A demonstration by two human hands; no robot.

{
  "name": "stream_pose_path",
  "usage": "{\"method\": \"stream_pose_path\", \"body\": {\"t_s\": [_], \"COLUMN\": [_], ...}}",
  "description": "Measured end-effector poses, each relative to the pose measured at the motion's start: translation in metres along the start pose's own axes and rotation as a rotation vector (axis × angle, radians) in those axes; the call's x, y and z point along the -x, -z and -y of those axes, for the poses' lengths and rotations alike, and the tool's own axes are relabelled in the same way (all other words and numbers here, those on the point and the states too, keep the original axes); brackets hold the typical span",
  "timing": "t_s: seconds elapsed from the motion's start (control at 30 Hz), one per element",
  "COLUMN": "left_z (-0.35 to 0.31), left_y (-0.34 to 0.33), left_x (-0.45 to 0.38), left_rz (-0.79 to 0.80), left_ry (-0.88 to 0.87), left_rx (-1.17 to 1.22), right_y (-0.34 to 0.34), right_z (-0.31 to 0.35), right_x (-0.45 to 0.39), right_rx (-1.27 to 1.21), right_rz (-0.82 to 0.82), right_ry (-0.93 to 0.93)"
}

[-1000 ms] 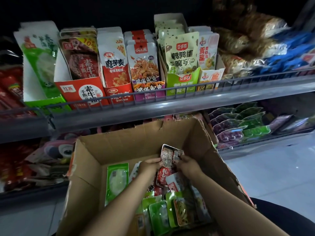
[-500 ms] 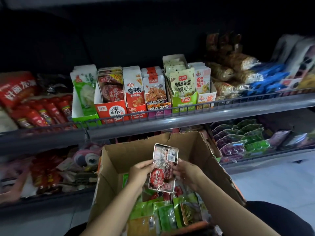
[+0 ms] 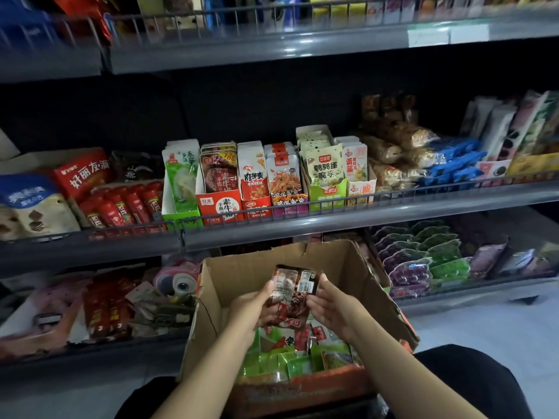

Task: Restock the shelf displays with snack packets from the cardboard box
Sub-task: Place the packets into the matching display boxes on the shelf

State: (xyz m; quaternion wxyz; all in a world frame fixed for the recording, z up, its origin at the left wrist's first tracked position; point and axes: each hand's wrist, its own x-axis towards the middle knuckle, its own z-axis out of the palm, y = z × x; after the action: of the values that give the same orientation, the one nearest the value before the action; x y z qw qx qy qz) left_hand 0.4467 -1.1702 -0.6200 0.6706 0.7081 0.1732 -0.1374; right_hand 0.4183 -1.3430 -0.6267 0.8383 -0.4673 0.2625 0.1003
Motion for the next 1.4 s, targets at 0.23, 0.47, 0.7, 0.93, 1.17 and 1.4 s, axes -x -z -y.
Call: {"method": "stream_pose_path", "body": {"t_s": [0.23, 0.47, 0.7, 0.93, 1.17, 1.4], "left_z": [-0.008, -0.015, -0.011, -0.014, -0.029, -0.064], "left_y": [0.004, 0.006, 0.008, 0.008, 0.006, 0.013], "left_x": [0.017, 0.032, 0.036, 0.036, 0.042, 0.034], "left_rz": [0.114, 0.189, 0.145, 0.023, 0.024, -0.001], "left_ry": [-0.014, -0.032, -0.223, -0.477, -0.504, -0.457], "left_rx": [0.070, 0.127, -0.041, -0.118, -0.041, -0.033], "right_y": [-0.001, 0.000, -0.003, -0.008, -0.020, -0.034], "right_z": [0.001, 0.000, -0.001, 0.005, 0.015, 0.034], "right_x": [0.015, 0.018, 0.027, 0.032, 0.036, 0.031], "right_rx": [0.032, 0.005, 0.129, 0.165, 0.324, 0.380], "right_rz": [0.066, 0.141, 0.237, 0.180, 0.118, 0.142], "right_ry": [0.020, 0.049, 0.128, 0.192, 0.326, 0.381]}}
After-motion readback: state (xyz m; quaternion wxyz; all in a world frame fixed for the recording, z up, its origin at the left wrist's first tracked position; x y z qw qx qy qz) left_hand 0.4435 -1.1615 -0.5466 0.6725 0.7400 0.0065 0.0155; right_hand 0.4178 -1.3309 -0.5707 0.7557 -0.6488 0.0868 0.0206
